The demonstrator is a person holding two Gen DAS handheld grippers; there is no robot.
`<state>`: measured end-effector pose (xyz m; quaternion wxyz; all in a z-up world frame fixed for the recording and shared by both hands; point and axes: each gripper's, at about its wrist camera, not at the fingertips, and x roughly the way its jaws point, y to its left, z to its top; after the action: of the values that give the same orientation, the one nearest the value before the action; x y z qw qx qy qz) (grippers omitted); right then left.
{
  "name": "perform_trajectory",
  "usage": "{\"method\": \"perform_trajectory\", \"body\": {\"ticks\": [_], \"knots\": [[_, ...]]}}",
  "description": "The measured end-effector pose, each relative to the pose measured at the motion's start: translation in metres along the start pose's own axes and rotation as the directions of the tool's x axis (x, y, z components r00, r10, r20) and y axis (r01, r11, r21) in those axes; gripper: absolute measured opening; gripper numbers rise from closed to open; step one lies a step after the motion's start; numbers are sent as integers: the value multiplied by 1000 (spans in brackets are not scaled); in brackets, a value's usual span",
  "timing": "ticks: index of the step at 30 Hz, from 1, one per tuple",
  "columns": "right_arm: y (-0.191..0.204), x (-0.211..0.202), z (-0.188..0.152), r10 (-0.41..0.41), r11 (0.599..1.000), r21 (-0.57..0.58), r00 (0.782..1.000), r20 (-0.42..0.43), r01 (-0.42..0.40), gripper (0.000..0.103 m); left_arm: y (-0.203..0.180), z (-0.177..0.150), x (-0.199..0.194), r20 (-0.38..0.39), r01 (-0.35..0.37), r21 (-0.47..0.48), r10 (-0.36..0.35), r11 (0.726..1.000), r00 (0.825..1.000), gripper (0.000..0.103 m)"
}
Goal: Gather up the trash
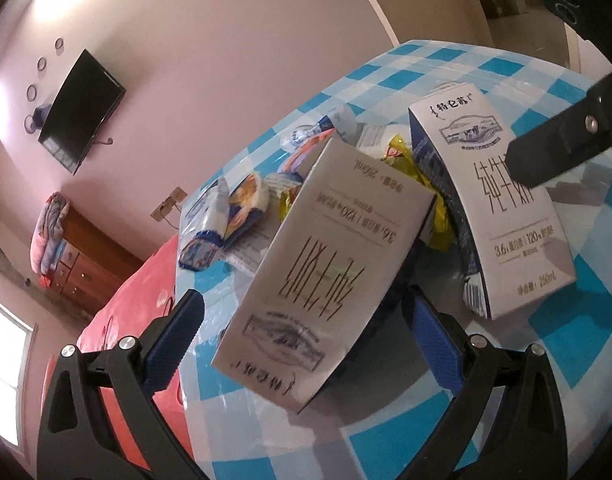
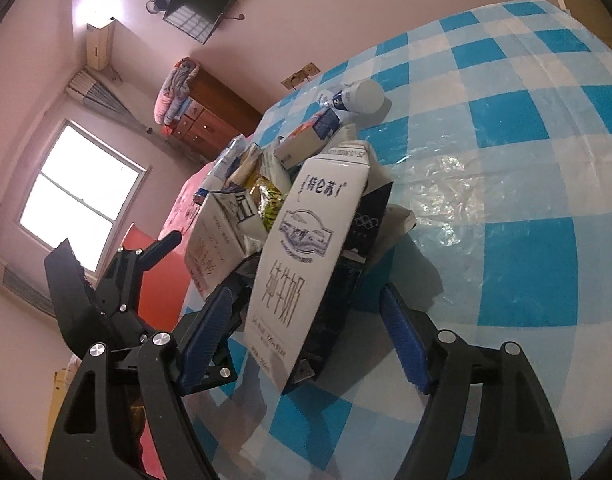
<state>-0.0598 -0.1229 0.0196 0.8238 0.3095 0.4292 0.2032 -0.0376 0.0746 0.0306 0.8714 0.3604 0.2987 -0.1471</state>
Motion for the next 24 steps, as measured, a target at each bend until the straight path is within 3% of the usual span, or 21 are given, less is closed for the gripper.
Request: {"method": "perform_trajectory", "body": {"ticks": [2,5,10,14,16,18,24], "knots": [[-2,3,1,3,1000,6,1000,-5,-3,76,-1,1,2,-4,3,0,-3,1000,1000,98],[-4,6,1,15,1000,12,1000,-11,-15,76,-3,4,3,-8,17,-5,-17,1000,1000,81],[-8,11,5,48,998,34,998,-28,-47,76,1,5,3,-28,25,-62,-27,998,999,68],[-5,15,5,72,997,25,997,-36,-71,75,10,3,1,-43,62,-147,-69,987,997,67],[-9,18,5,97,994,45,994,-42,-95,67,10,2,0,-46,70,-168,-79,983,996,67],[-14,20,5,113,991,71,992,-48,-109,52,13,0,-3,-51,91,-212,-104,973,993,67],[-27,13,2,173,977,138,984,-41,-166,45,26,-8,-12,-44,130,-345,-154,929,987,66]]}}
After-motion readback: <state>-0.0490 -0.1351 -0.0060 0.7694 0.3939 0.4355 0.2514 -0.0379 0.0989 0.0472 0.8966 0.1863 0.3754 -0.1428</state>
